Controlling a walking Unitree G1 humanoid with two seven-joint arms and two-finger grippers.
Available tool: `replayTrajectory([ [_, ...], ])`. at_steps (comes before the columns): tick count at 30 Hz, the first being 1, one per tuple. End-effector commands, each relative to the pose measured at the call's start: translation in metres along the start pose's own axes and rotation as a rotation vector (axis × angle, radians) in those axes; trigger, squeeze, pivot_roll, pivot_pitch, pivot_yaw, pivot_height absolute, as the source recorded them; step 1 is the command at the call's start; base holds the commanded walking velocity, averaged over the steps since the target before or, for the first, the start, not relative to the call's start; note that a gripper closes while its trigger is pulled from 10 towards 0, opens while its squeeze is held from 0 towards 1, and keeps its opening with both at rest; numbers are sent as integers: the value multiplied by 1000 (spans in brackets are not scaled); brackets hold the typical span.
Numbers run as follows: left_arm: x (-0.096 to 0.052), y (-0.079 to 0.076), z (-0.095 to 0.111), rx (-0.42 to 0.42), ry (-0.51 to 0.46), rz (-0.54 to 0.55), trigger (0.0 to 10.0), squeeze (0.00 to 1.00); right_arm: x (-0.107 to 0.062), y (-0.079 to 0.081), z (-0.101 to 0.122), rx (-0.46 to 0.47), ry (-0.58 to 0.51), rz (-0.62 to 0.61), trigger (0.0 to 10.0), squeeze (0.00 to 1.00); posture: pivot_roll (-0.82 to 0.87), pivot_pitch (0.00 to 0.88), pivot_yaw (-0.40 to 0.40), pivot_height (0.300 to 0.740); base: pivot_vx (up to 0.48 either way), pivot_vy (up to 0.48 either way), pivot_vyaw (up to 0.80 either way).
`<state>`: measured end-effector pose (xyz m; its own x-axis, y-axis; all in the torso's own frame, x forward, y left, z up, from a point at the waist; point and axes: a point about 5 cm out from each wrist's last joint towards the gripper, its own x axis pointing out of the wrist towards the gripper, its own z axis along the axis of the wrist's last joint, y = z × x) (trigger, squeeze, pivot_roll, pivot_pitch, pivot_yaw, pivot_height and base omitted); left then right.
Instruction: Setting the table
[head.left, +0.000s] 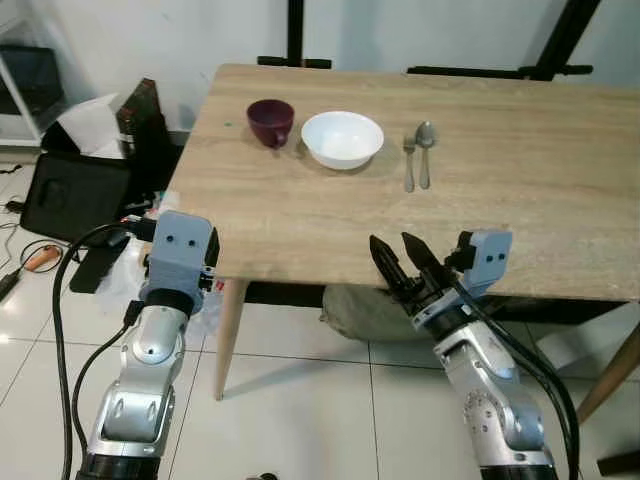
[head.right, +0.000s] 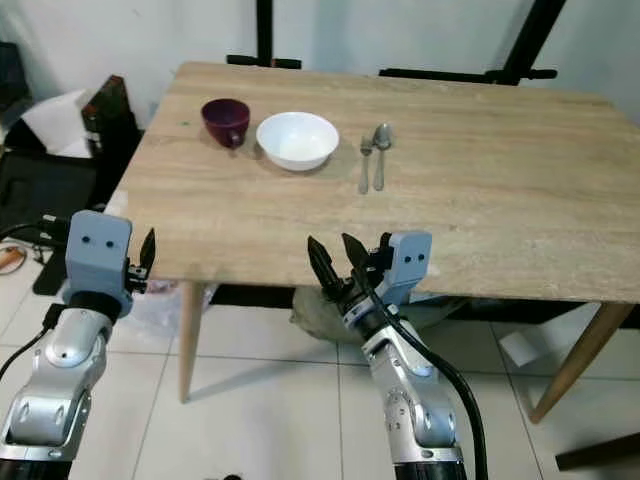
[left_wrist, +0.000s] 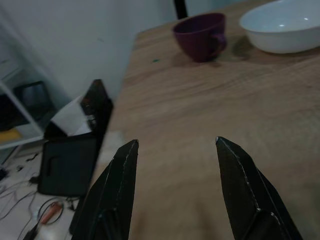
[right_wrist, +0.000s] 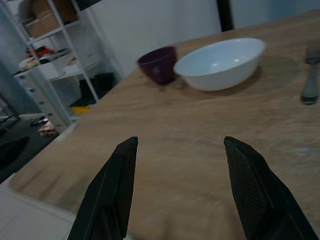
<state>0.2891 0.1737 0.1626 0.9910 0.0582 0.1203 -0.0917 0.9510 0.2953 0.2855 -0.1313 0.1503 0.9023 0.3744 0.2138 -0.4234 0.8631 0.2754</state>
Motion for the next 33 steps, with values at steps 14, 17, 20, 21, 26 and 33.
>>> replayTrajectory([
  [14, -4, -3, -3, 25, -2, -12, 10000, 0, -3, 0, 0, 1, 5, 12, 10000, 0, -81, 0, 35, 740, 455, 0, 0],
  [17, -4, -3, -3, 30, -8, -12, 10000, 0, -3, 0, -1, 2, 5, 13, 10000, 0, -81, 0, 35, 740, 456, 0, 0],
  [20, -6, -3, -3, 33, -15, -9, 10000, 0, -2, 3, -1, 6, 8, 33, 10000, 0, -81, 0, 35, 740, 456, 0, 0],
  [21, -6, -3, -3, 34, -16, -8, 10000, 0, -2, 4, -1, 7, 9, 40, 10000, 0, -81, 0, 35, 740, 454, 0, 0],
  [26, -7, -2, -2, 37, -18, -7, 10000, 0, 3, 16, 8, 0, 3, 146, 10000, 0, -75, 3, 34, 740, 428, 0, 0],
  [33, -7, 1, 2, -15, -37, -62, 10000, 0, 13, 36, 17, -10, -10, 263, 10000, 0, -65, 7, 32, 740, 53, 0, 0],
])
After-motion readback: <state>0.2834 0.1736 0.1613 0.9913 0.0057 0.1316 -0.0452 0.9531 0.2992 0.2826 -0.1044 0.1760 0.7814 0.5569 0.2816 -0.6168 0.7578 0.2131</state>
